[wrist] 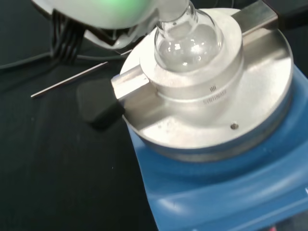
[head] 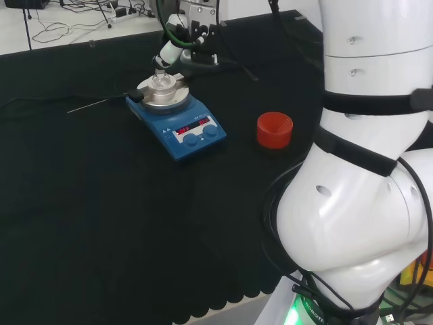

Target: Turn on the heater.

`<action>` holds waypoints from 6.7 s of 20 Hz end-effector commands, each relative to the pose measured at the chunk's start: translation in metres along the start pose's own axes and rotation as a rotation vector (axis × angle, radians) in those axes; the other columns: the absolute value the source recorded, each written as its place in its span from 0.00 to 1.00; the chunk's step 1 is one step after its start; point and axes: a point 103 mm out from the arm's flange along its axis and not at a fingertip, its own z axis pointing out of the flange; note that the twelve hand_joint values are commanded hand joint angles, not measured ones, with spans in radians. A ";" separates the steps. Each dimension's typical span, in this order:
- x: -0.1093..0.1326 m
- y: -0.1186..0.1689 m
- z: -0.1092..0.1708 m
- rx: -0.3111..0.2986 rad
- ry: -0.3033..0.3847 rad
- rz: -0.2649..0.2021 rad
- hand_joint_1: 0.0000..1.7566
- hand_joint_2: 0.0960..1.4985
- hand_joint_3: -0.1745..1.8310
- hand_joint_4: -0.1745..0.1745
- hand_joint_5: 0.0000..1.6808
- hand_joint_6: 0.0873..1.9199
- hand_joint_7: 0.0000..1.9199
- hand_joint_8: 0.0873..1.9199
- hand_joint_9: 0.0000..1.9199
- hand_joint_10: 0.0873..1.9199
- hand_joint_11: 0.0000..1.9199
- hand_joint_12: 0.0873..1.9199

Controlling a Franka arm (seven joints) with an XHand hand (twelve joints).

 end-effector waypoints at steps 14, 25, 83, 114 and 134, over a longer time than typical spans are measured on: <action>0.002 -0.120 0.051 0.028 -0.073 0.034 0.55 0.36 0.44 0.37 0.29 0.21 0.08 0.31 0.20 0.34 0.09 0.71; -0.018 -0.138 0.093 0.144 -0.101 0.061 0.59 0.35 0.49 0.36 0.31 0.26 0.37 0.39 0.46 0.31 0.23 0.67; -0.036 -0.142 0.126 0.495 -0.140 0.084 0.87 0.33 0.72 0.35 0.24 0.09 0.92 0.83 0.95 0.84 0.68 0.72; -0.034 -0.132 0.127 0.530 -0.172 0.099 0.87 0.33 0.72 0.35 0.26 0.10 0.92 0.83 0.95 0.84 0.68 0.72; -0.038 -0.132 0.133 0.539 -0.173 0.105 0.86 0.33 0.73 0.35 0.26 0.12 0.92 0.82 0.95 0.83 0.68 0.72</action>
